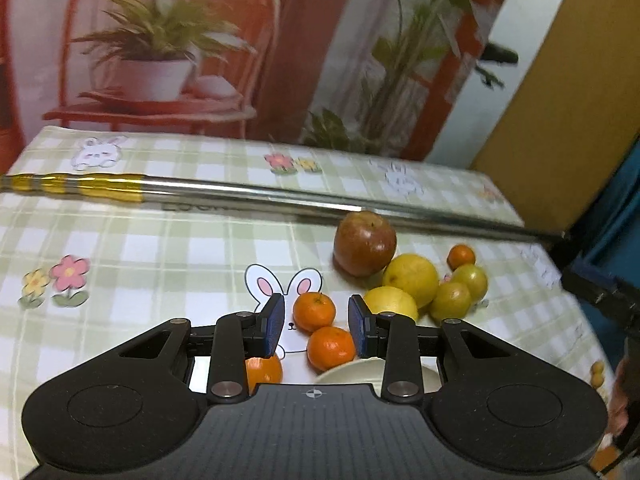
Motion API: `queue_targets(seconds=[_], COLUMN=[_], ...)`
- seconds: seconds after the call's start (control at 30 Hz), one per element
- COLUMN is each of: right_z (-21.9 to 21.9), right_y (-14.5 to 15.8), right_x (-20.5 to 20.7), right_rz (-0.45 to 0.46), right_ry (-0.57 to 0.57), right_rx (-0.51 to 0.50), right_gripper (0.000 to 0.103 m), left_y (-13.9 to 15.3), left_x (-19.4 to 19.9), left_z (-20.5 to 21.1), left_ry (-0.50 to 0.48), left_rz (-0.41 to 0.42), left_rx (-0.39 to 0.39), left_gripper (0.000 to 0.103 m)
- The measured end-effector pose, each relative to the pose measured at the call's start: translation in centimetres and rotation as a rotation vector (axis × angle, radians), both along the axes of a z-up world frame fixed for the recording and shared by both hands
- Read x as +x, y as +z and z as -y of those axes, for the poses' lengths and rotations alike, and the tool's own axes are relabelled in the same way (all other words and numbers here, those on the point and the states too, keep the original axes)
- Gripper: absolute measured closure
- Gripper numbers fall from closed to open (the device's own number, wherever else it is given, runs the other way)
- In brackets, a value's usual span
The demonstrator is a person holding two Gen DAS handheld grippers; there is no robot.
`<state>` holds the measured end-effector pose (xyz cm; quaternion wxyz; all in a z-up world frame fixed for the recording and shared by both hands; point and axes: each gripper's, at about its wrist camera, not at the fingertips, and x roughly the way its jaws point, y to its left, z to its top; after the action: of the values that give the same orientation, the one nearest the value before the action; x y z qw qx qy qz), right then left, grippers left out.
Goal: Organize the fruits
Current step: 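Grasp a tangerine with left tool while right tool approaches a yellow-green plum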
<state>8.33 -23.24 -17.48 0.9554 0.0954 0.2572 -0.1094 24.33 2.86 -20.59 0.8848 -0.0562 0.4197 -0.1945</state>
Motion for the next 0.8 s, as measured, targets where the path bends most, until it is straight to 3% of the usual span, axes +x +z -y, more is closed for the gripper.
queue_targets(seconds=[0.23,0.43,0.8], right_z=[1.7,2.6,3.6], right_y=[-1.0,-1.9,-2.8], right_x=[1.0,1.2,1.8], right_rz=[-0.018,-0.036,-0.051], right_ry=[-0.028,-0.046,-0.056], right_rx=[0.038,0.056,0.087], right_gripper=[0.013,0.013,0.013], left_y=[-3.2,-4.9,-6.1], left_x=[3.0,4.5,5.1], left_z=[1.7,1.8,2.7], left_ry=[-0.118,-0.131,-0.156], left_rz=[-0.044,-0.084,-0.084], left_rx=[0.059,0.031,0.083], left_gripper=[0.067,0.065,0.066])
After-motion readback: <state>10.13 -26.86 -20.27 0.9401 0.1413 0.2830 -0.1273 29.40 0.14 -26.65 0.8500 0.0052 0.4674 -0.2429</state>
